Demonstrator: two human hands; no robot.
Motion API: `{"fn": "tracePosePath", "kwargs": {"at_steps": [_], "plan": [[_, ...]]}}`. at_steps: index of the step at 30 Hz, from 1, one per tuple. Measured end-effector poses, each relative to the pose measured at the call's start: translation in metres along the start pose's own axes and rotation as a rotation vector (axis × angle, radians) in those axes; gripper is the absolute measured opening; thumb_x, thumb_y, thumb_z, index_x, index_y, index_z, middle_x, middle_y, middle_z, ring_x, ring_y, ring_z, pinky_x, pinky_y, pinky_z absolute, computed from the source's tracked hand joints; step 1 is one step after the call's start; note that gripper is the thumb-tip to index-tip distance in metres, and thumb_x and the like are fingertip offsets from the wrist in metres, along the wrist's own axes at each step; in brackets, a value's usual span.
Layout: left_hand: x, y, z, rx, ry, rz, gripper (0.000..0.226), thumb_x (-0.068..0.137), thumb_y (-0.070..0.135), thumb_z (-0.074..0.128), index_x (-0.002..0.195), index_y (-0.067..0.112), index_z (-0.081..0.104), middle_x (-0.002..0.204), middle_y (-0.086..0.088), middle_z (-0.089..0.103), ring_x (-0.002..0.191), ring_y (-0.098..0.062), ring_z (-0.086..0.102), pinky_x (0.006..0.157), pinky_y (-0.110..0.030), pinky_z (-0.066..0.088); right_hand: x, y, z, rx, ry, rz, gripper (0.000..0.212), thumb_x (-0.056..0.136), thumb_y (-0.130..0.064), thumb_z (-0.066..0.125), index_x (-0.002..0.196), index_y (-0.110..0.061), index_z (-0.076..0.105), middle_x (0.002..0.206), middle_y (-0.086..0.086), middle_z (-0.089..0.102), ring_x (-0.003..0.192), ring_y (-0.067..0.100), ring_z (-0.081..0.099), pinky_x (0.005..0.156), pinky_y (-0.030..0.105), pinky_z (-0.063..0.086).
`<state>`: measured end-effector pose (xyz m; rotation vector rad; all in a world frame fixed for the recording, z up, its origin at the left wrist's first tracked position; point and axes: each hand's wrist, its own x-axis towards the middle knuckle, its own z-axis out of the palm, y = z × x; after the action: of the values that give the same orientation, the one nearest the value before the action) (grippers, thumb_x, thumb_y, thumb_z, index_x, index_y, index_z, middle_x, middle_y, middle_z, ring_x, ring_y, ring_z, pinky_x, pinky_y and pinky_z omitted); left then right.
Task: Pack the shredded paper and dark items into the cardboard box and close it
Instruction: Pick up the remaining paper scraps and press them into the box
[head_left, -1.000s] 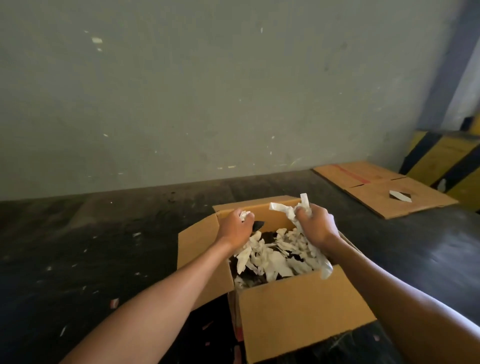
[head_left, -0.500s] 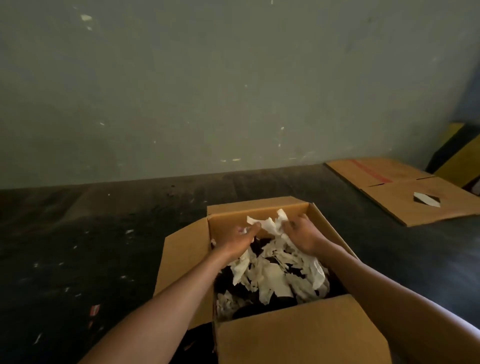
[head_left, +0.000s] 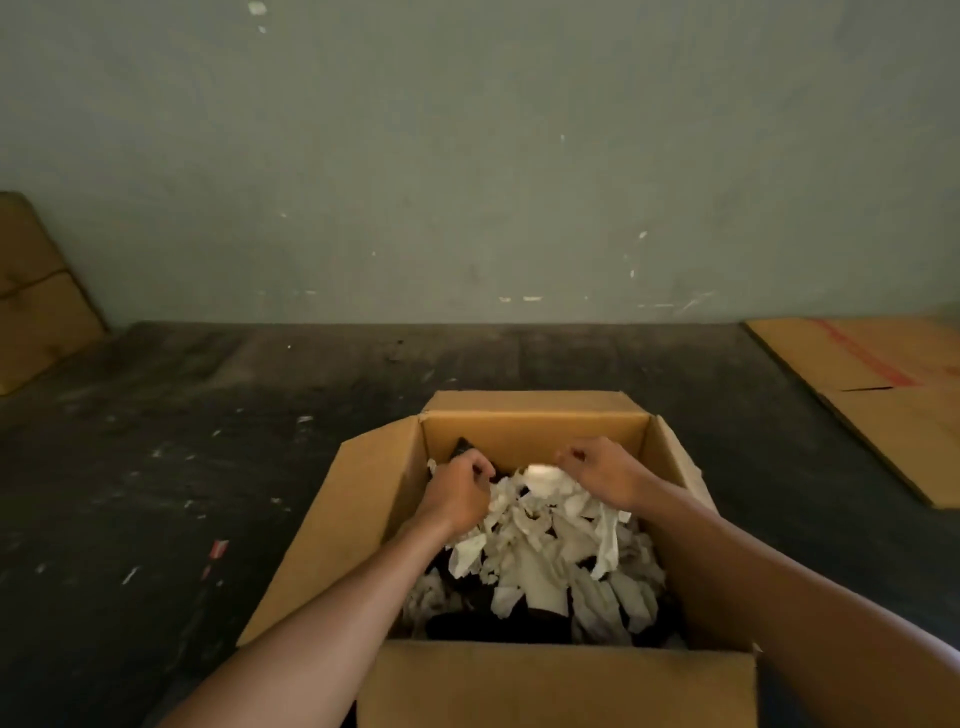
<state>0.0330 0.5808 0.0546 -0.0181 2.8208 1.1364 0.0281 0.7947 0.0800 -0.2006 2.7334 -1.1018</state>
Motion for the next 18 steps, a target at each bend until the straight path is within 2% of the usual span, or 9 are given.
{"fn": "tracePosePath", "kwargs": {"at_steps": [3, 5, 8, 10, 13, 14, 15, 17, 18], "plan": [[-0.001, 0.003, 0.006, 0.03, 0.023, -0.031, 0.02, 0.101, 0.037, 0.046, 0.097, 0.028, 0.062, 0.086, 0.005, 0.068, 0.079, -0.015, 0.065, 0.079, -0.043, 0.056, 0.006, 0.01, 0.002, -0.014, -0.049, -0.071, 0.007, 0.093, -0.024, 0.061, 0.095, -0.023, 0.066, 0.099, -0.008, 0.067, 0.095, 0.009, 0.061, 0.085, 0.027, 0.049], [-0.002, 0.006, 0.009, 0.018, -0.01, -0.082, 0.026, 0.099, 0.046, 0.039, 0.101, 0.031, 0.06, 0.089, 0.006, 0.067, 0.087, -0.017, 0.064, 0.088, -0.044, 0.052, 0.008, 0.015, 0.001, -0.007, -0.088, -0.092, 0.014, 0.09, -0.015, 0.061, 0.099, -0.026, 0.064, 0.104, -0.009, 0.062, 0.1, 0.011, 0.059, 0.082, 0.024, 0.048], [0.0, 0.011, 0.011, 0.032, -0.114, -0.154, 0.035, 0.098, 0.049, 0.028, 0.115, 0.035, 0.055, 0.113, 0.008, 0.058, 0.122, -0.022, 0.047, 0.109, -0.052, 0.032, 0.011, 0.017, -0.002, -0.002, -0.053, -0.143, 0.033, 0.092, -0.011, 0.061, 0.12, -0.027, 0.054, 0.122, -0.003, 0.055, 0.112, 0.015, 0.054, 0.081, 0.022, 0.046], [0.003, 0.01, 0.012, 0.035, -0.173, -0.164, 0.043, 0.097, 0.053, 0.023, 0.122, 0.039, 0.054, 0.134, 0.006, 0.05, 0.134, -0.024, 0.032, 0.111, -0.053, 0.025, 0.016, 0.02, -0.002, -0.016, 0.0, -0.123, 0.041, 0.094, -0.019, 0.062, 0.13, -0.031, 0.046, 0.126, -0.002, 0.051, 0.116, 0.017, 0.054, 0.082, 0.023, 0.047], [0.007, 0.002, 0.013, 0.038, -0.25, -0.148, 0.055, 0.091, 0.061, 0.019, 0.135, 0.044, 0.047, 0.152, 0.006, 0.039, 0.141, -0.025, 0.027, 0.115, -0.054, 0.022, 0.021, 0.017, 0.0, -0.01, 0.083, -0.071, 0.017, 0.096, -0.039, 0.056, 0.112, -0.034, 0.057, 0.109, -0.001, 0.058, 0.098, 0.018, 0.06, 0.077, 0.034, 0.056], [0.008, 0.0, 0.014, 0.041, -0.267, -0.149, 0.055, 0.091, 0.06, 0.019, 0.14, 0.046, 0.042, 0.157, 0.007, 0.033, 0.145, -0.025, 0.022, 0.116, -0.055, 0.018, 0.024, 0.019, 0.001, -0.042, 0.106, -0.09, 0.019, 0.097, -0.047, 0.051, 0.103, -0.032, 0.061, 0.102, 0.0, 0.063, 0.094, 0.017, 0.062, 0.08, 0.038, 0.056], [0.008, -0.001, 0.014, 0.045, -0.285, -0.154, 0.055, 0.092, 0.059, 0.02, 0.144, 0.048, 0.036, 0.16, 0.008, 0.026, 0.148, -0.025, 0.015, 0.118, -0.057, 0.012, 0.025, 0.019, 0.002, -0.032, 0.088, -0.098, 0.033, 0.097, -0.054, 0.044, 0.1, -0.029, 0.065, 0.099, 0.0, 0.068, 0.094, 0.016, 0.063, 0.085, 0.04, 0.054], [0.008, -0.005, 0.015, 0.061, -0.344, -0.153, 0.057, 0.095, 0.057, 0.024, 0.151, 0.047, 0.019, 0.166, 0.007, 0.006, 0.151, -0.028, -0.002, 0.118, -0.058, 0.002, 0.028, 0.021, 0.005, 0.047, -0.088, -0.066, 0.058, 0.098, -0.062, 0.027, 0.113, -0.025, 0.068, 0.119, -0.001, 0.067, 0.111, 0.016, 0.059, 0.1, 0.04, 0.044], [0.007, -0.006, 0.016, 0.076, -0.391, -0.156, 0.061, 0.096, 0.057, 0.027, 0.153, 0.046, 0.01, 0.166, 0.006, -0.003, 0.151, -0.03, -0.009, 0.119, -0.057, -0.001, 0.032, 0.023, 0.008, 0.061, -0.191, -0.015, 0.065, 0.096, -0.066, 0.02, 0.124, -0.027, 0.064, 0.133, -0.001, 0.059, 0.125, 0.019, 0.05, 0.109, 0.042, 0.035]]}}
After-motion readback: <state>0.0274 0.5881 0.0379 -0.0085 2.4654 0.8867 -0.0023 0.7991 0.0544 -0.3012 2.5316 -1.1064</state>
